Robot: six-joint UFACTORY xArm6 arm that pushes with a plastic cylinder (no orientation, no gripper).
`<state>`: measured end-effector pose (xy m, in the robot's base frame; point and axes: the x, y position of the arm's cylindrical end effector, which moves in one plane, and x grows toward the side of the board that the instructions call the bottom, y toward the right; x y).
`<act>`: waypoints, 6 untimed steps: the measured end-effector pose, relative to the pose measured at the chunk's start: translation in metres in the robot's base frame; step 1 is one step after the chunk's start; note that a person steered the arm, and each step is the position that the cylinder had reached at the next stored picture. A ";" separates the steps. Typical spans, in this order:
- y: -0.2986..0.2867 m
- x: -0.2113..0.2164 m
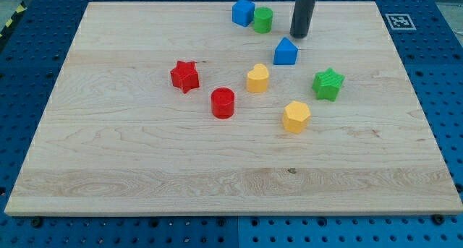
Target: Separate the green circle and blue cube
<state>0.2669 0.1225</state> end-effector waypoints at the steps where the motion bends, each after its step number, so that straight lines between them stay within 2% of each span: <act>1: -0.004 -0.035; 4: -0.083 -0.043; 5: -0.083 -0.048; 6: -0.080 -0.070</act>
